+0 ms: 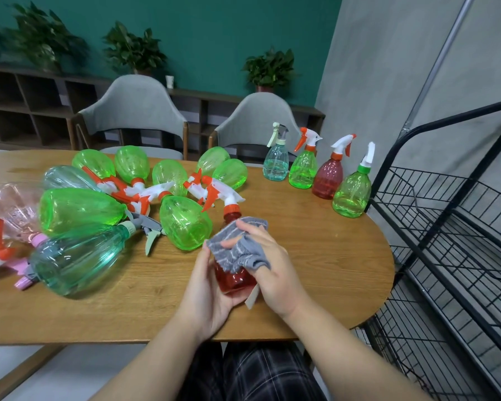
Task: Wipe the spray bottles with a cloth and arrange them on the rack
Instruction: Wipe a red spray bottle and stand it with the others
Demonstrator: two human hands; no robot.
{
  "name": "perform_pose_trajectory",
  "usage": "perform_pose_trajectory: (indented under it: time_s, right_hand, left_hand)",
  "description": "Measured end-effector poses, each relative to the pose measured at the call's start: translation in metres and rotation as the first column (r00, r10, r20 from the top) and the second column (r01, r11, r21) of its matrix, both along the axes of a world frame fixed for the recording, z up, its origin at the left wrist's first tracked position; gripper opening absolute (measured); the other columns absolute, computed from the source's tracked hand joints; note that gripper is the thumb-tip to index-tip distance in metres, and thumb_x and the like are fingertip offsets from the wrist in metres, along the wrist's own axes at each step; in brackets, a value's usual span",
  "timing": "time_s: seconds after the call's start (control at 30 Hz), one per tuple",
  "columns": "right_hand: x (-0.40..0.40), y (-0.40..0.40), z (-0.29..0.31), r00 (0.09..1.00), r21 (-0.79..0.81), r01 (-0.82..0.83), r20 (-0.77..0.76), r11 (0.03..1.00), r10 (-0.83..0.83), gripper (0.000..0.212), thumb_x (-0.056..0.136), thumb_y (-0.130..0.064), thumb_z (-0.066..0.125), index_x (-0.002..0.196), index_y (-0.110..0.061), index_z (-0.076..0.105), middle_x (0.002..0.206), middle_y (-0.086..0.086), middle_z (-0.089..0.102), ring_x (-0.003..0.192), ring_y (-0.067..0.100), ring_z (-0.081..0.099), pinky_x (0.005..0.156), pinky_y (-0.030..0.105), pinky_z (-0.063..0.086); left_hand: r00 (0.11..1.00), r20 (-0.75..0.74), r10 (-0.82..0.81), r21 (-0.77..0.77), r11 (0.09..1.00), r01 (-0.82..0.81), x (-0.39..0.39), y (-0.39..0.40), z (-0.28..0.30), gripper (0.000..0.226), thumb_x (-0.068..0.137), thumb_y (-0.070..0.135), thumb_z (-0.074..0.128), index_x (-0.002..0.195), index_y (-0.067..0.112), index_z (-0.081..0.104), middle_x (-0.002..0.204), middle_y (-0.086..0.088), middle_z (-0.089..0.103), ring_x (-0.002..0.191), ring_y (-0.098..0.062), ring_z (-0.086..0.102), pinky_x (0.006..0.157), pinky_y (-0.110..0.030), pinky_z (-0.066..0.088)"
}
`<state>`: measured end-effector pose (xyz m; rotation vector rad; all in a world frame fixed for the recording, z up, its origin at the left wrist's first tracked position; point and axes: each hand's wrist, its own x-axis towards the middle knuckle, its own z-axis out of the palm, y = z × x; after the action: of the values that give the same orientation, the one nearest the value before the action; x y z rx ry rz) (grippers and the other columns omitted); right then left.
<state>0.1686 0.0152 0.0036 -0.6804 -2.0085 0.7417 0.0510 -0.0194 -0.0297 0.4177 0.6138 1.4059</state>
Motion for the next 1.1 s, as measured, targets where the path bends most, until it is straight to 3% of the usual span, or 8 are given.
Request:
perform_pose_trajectory:
  time_s: [0.2,0.33,0.43,0.57,0.67,0.83,0.93,1.1]
  right_hand:
    - [-0.002,0.0,0.0,0.997,0.126,-0.067,0.032,0.99,0.063,0.042,0.076,-0.03,0.044,0.086,-0.006,0.076,0.102,0.006,0.073,0.106,0.013,0.063,0.111,0.029,0.029]
    - [-0.005,-0.008,0.011,0.968,-0.188,-0.174,-0.213,0.967,0.133,0.028,0.07,-0.018,0.052,0.065,0.007,0.063,0.064,0.021,0.063,0.064,0.028,0.061,0.076,0.035,0.049]
    - [-0.002,-0.007,0.038,0.757,-0.599,-0.326,-0.628,0.731,-0.178,0.026,0.075,-0.021,0.046,0.058,-0.001,0.05,0.046,0.013,0.053,0.048,0.024,0.056,0.067,0.034,0.049]
    - [-0.001,0.012,0.059,0.484,-0.636,-0.411,-0.76,0.653,-0.435,0.038,0.098,-0.029,0.036,0.082,-0.006,0.063,0.075,0.014,0.069,0.081,0.028,0.064,0.088,0.042,0.048]
    - [-0.009,0.015,0.055,0.638,-0.635,-0.243,-0.674,0.733,-0.373,0.027,0.099,-0.029,0.043,0.102,-0.011,0.063,0.106,0.011,0.069,0.101,0.023,0.064,0.094,0.038,0.048]
    - [-0.019,0.018,0.029,0.97,-0.411,0.069,-0.186,0.909,-0.157,0.021,0.09,-0.03,0.051,0.101,-0.025,0.068,0.109,-0.002,0.068,0.103,0.011,0.062,0.094,0.032,0.045]
    - [-0.011,0.019,0.015,0.989,-0.227,0.146,0.04,0.963,-0.14,0.053,0.086,-0.034,0.045,0.138,-0.028,0.049,0.14,-0.008,0.051,0.133,0.006,0.042,0.112,0.03,0.032]
    - [-0.004,0.012,0.002,0.985,-0.162,0.171,0.064,0.972,-0.163,0.056,0.085,-0.027,0.058,0.139,-0.025,0.047,0.14,-0.021,0.042,0.138,-0.004,0.029,0.112,0.016,0.023]
  left_hand:
    - [0.998,0.067,-0.004,-0.006,1.0,0.004,0.0,-0.001,0.005,0.072,0.085,0.063,0.039,0.127,0.009,0.06,0.121,-0.02,0.067,0.1,-0.026,0.07,0.072,-0.035,0.061]
    - [0.997,0.072,-0.01,0.004,1.0,0.01,0.003,-0.001,0.005,0.07,0.08,0.06,0.045,0.12,0.006,0.067,0.119,-0.021,0.068,0.099,-0.028,0.071,0.077,-0.041,0.061]
    - [0.999,0.009,0.037,-0.006,0.999,-0.037,0.002,0.0,0.004,0.062,0.078,0.051,0.053,0.125,0.011,0.062,0.11,-0.016,0.072,0.086,-0.025,0.073,0.071,-0.041,0.06]
    - [1.0,0.02,0.012,0.009,1.0,-0.012,-0.002,-0.003,0.004,0.054,0.078,0.049,0.054,0.119,0.013,0.061,0.105,-0.018,0.073,0.08,-0.028,0.073,0.062,-0.038,0.06]
    - [1.0,0.022,-0.002,0.028,1.0,0.002,0.0,-0.004,0.003,0.052,0.081,0.045,0.052,0.119,0.011,0.06,0.107,-0.019,0.072,0.087,-0.028,0.072,0.068,-0.04,0.061]
    - [1.0,0.029,0.006,0.05,0.999,-0.008,0.002,-0.003,0.005,0.04,0.082,0.036,0.053,0.114,0.014,0.064,0.105,-0.011,0.074,0.087,-0.022,0.073,0.063,-0.038,0.061]
    - [1.0,0.017,0.012,0.052,0.999,-0.013,0.002,0.0,0.002,0.04,0.083,0.035,0.052,0.115,0.016,0.065,0.105,-0.008,0.075,0.087,-0.019,0.073,0.066,-0.039,0.062]
    - [0.999,-0.045,-0.009,0.03,0.999,0.01,0.003,0.001,-0.002,0.045,0.083,0.04,0.05,0.121,0.017,0.063,0.105,-0.005,0.074,0.086,-0.018,0.071,0.074,-0.042,0.058]
